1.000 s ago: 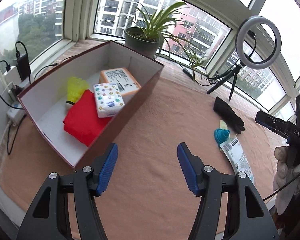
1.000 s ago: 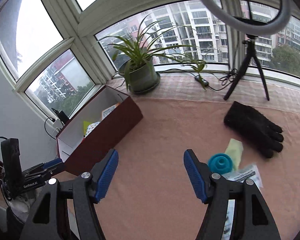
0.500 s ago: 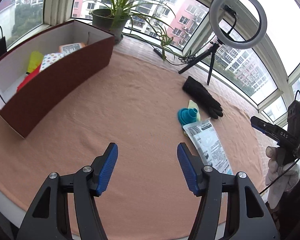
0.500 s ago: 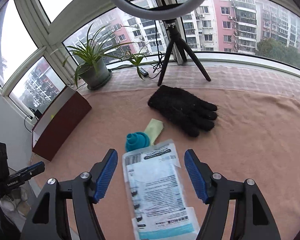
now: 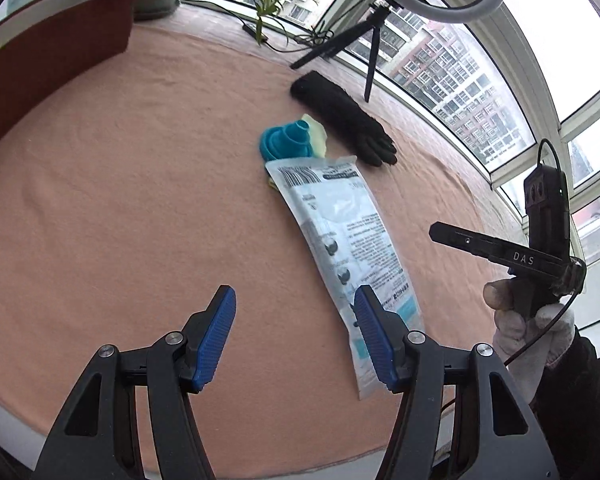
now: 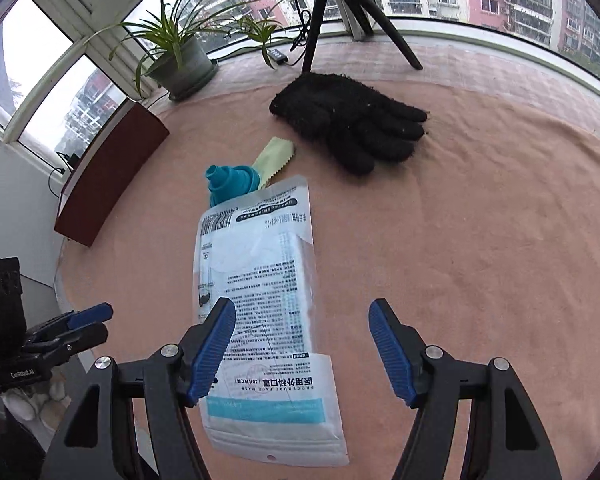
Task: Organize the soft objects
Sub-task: 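Move both tools back to the white printed mask bag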
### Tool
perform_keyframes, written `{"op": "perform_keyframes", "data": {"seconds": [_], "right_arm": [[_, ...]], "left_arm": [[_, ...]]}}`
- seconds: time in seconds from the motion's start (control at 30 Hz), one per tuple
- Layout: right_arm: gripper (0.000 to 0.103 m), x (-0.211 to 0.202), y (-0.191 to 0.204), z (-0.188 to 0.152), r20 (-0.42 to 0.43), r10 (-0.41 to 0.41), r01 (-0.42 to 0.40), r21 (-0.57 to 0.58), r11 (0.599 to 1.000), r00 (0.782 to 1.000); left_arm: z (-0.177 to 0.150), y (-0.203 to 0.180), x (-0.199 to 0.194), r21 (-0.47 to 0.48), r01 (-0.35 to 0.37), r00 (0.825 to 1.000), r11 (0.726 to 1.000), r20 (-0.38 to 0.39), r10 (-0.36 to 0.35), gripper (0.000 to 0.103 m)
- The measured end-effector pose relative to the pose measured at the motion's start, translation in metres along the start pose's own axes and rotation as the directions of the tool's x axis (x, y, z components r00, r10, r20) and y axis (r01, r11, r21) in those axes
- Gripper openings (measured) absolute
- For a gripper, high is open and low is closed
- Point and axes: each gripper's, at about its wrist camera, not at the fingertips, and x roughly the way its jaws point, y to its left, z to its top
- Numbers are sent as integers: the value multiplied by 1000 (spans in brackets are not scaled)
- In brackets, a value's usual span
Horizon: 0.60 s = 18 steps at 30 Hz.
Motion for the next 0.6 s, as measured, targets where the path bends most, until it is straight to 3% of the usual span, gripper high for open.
{"op": "perform_keyframes", "data": {"seconds": [0.13,0.6], "right_arm": [[66,15,-13,-1,-64,68,-66,30,997,996],[66,40,-27,-6,-134,143,-137,50,989,981]], "left_arm": [[-10,-12,20,-13,19,999,1000,-39,-20,61],[-21,-26,66,-54,37,992,998,-123,-43,61]]}}
